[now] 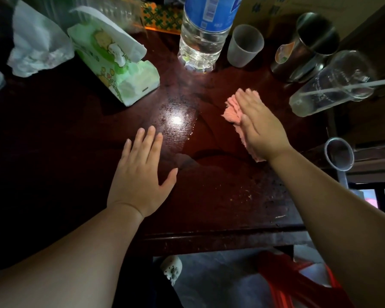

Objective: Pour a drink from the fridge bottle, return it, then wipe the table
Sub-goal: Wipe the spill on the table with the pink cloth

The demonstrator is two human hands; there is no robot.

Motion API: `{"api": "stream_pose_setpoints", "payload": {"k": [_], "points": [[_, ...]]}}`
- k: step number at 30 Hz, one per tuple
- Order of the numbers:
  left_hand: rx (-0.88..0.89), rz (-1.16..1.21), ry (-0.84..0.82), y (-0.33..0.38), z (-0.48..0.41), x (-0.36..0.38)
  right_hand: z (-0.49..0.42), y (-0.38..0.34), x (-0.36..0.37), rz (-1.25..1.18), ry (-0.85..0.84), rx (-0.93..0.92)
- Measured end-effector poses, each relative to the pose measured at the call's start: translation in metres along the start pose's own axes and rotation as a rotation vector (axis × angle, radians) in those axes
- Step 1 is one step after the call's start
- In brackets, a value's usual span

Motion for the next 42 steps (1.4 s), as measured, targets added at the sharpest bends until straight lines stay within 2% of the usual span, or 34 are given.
{"api": "stream_pose_setpoints", "payload": {"k": [5,14,17,22,25,30,35,42], "points": [[-0.005,0.011,0.001,0.0,0.0,0.0,0.005,-0.002,0.001,-0.034,0.054,0.18],[0.005,0.036,0.017,0.0,-0.001,0.0,0.034,-0.048,0.017,0.042,0.136,0.698],[0.003,0.025,0.016,0.0,-0.002,0.0,0.036,-0.058,0.015,0.024,0.152,0.79],[0.004,0.019,0.013,0.0,-0.002,0.0,0.039,-0.047,0.011,-0.084,0.097,0.71],[-0.001,0.021,0.015,-0.001,-0.002,0.0,0.047,-0.042,0.015,-0.015,0.014,0.643],[0.002,0.03,0.017,-0.001,-0.002,0.0,0.037,-0.051,0.02,0.066,0.044,0.757],[0.002,0.027,0.013,0.0,-0.002,0.001,0.022,-0.045,0.018,0.108,0.03,0.553],[-0.007,0.013,0.009,0.0,0.0,-0.001,-0.014,-0.03,0.007,0.05,-0.046,0.202]]}}
Point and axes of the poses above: each hand's wrist, its own z-axis away from the middle knuckle, its own x-axis out of the palm, y = z × x, the point moved 4 cm from there along -z, towards the middle knuckle, and after that the axes turned 15 degrees about z, right-handed, at the moved point
